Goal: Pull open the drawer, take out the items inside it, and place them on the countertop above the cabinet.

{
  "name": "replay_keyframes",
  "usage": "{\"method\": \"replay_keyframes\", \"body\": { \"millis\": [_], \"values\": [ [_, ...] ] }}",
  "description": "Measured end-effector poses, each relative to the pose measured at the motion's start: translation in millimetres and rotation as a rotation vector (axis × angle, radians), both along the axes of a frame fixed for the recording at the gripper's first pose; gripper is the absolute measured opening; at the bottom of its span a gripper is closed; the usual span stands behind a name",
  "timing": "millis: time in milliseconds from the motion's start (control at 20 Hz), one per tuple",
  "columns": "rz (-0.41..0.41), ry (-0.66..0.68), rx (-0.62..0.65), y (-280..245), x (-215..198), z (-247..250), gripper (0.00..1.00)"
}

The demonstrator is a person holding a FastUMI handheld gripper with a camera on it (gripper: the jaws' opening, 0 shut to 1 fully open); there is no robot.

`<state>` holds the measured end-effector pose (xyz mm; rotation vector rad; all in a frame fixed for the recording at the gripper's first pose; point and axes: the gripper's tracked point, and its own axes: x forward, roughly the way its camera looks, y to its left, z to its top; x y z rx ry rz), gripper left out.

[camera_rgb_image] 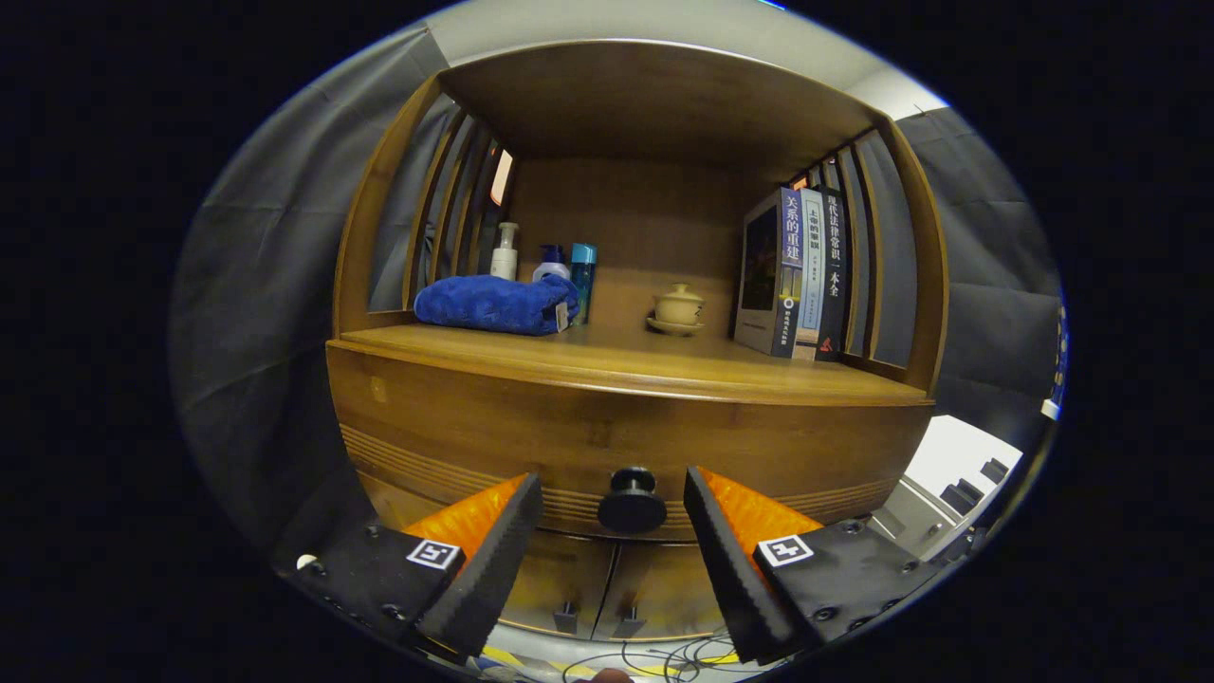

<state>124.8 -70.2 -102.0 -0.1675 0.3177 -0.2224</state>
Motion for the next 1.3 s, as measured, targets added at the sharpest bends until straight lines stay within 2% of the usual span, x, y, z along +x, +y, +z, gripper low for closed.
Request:
{"method": "replay_keyframes", "body": {
  "millis": [150, 300, 400, 550, 700, 800, 900, 950, 1000, 1050, 1300],
  "values": [
    [-0.040, 0.022, 0.024, -11, 4, -9, 0.98],
    [-0.040, 0.050, 0.084, -12, 5, -22, 0.99],
    [-0.040, 0.030, 0.114, -12, 14, -20, 0.90],
    [-0.085, 0.036, 0.079, -27, 16, -23, 0.77],
    [-0.084, 0.061, 0.085, -28, 17, -30, 0.64],
    [-0.066, 0.078, 0.086, -26, 14, -34, 0.66],
    [-0.068, 0.080, 0.058, -27, 13, -33, 0.52],
    [-0.068, 0.082, 0.058, -25, 10, -34, 0.48],
    [-0.063, 0.084, 0.061, -25, 10, -33, 0.49],
    [-0.058, 0.087, 0.062, -25, 7, -34, 0.43],
    [-0.033, 0.181, 0.071, -17, -19, -34, 0.43]
  ]
}}
